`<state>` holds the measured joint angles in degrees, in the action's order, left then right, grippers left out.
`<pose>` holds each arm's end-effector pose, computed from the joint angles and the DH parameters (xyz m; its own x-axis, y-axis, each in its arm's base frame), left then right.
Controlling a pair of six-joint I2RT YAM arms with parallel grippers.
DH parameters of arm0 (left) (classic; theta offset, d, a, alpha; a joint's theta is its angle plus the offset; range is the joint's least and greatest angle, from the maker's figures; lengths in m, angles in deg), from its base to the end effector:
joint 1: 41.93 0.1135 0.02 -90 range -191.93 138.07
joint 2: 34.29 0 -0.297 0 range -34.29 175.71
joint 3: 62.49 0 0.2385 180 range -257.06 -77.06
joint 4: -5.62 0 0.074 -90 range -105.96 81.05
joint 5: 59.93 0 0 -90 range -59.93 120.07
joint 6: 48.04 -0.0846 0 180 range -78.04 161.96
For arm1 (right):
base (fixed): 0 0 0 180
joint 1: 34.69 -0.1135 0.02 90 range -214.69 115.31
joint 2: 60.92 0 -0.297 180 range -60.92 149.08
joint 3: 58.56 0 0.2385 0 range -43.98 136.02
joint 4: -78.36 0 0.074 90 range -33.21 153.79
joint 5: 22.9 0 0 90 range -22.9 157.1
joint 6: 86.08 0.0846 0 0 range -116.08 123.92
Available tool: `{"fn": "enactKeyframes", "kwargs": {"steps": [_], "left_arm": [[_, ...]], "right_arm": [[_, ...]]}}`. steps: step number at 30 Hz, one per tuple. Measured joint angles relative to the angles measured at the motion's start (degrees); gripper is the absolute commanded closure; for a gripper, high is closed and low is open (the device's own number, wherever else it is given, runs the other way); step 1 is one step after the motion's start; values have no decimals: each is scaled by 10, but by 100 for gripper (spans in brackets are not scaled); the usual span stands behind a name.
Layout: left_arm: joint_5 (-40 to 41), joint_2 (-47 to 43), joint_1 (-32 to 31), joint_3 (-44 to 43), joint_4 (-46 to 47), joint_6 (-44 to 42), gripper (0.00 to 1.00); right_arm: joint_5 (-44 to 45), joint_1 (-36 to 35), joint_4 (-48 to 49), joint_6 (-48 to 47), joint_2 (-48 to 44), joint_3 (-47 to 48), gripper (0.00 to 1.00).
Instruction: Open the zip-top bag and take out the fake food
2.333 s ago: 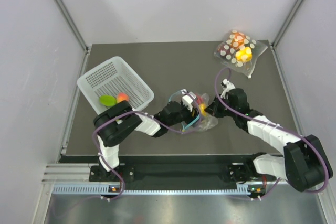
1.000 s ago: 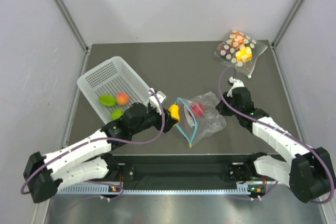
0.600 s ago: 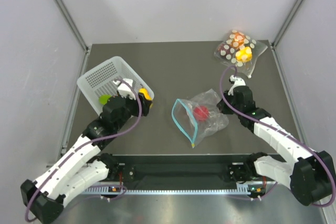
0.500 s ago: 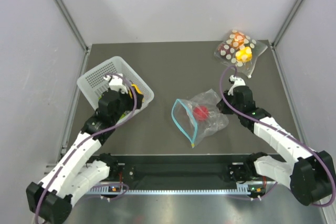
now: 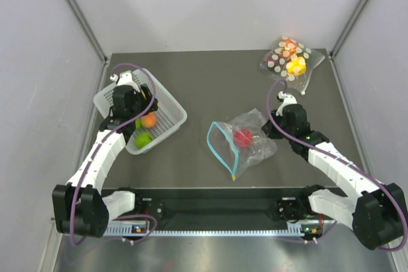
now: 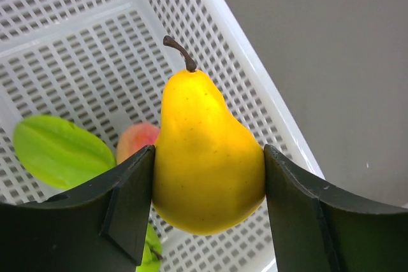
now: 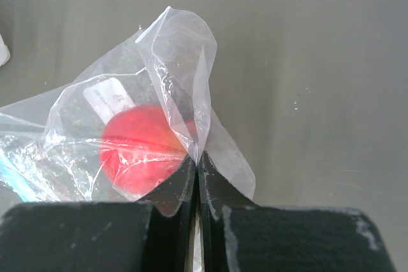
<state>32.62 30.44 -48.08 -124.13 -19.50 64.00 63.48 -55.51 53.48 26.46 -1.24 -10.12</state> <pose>0.2699 -0.0253 0.2943 -0.4612 -0.3274 -0.8247 -0.1133 0.9436 -0.3112 0.2149 0.0874 0.2300 -0.6631 0.1571 -0.7318 -0.1604 0.9252 0.3440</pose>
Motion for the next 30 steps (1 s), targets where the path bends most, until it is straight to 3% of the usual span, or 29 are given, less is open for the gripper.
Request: {"fn": "enactKeyframes", "kwargs": {"steps": [1,2,3,5,18,23,30], "left_arm": [[2,7,3,-10,1,-3,53],[4,13,8,-18,3,-6,39],[5,18,11,-22,5,-8,34],[10,26,17,-28,6,-16,2],[35,11,-3,-26,4,-39,1],[85,-25,-132,-29,13,-68,1],[97,24,-315,-54,37,-86,1]], "right_arm": [[-1,0,0,0,0,0,100],[-1,0,0,0,0,0,100],[-2,0,0,0,0,0,100],[-3,0,0,0,0,0,100],[-12,0,-1,0,0,0,100],[-18,0,-3,0,0,0,100],[-24,0,-5,0,0,0,100]]}}
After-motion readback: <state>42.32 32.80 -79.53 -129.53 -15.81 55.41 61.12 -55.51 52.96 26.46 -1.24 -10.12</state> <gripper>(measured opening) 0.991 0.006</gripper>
